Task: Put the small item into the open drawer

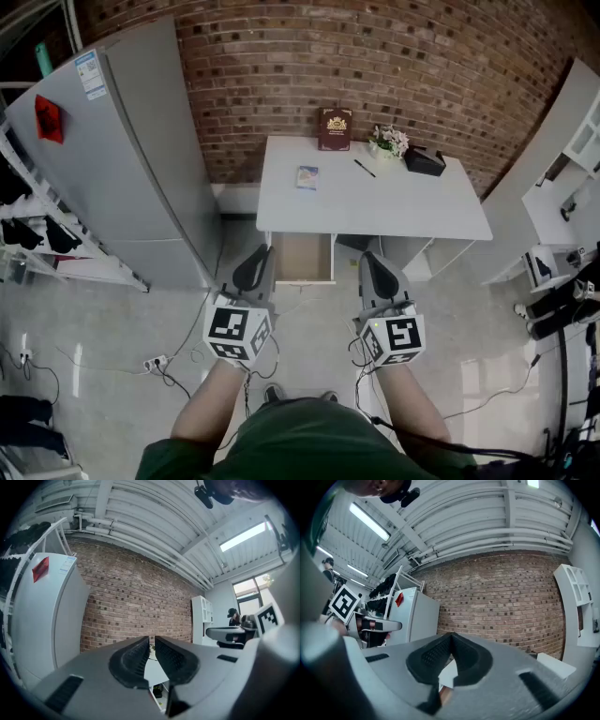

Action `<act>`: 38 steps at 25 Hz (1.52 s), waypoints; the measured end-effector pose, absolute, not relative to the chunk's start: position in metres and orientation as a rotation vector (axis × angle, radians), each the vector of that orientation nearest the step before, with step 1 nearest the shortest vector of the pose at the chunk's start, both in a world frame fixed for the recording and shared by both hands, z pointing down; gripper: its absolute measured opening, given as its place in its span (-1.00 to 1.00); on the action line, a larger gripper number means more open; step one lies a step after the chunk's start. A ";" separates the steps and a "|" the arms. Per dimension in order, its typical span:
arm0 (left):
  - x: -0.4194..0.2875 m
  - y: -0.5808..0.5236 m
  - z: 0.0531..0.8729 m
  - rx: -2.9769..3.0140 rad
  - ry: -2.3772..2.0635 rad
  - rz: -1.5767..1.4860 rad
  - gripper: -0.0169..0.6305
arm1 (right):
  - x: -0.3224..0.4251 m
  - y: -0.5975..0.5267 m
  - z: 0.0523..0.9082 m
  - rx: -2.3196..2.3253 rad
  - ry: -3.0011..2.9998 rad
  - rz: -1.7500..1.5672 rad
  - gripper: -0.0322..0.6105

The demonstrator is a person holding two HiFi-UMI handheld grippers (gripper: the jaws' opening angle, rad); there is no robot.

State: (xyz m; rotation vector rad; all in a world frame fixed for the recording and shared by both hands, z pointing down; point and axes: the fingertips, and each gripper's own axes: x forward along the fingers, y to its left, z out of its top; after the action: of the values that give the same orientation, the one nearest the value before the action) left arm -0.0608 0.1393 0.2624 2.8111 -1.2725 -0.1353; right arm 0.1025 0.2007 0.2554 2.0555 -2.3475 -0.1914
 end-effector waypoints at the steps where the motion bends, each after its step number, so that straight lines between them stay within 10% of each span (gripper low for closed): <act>1: -0.066 0.137 0.263 2.811 -1.269 -0.136 -0.83 | 0.098 0.198 0.257 2.057 -2.341 -0.191 -0.90; 38: -0.057 -0.022 0.323 2.670 -1.424 0.077 -0.83 | 0.143 0.001 0.326 1.926 -2.427 0.045 -0.89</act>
State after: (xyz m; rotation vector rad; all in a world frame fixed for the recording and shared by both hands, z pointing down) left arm -0.0572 -0.0223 0.3230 2.6700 -1.4243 0.0773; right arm 0.1431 0.0006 0.3256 1.9263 -2.4267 0.0453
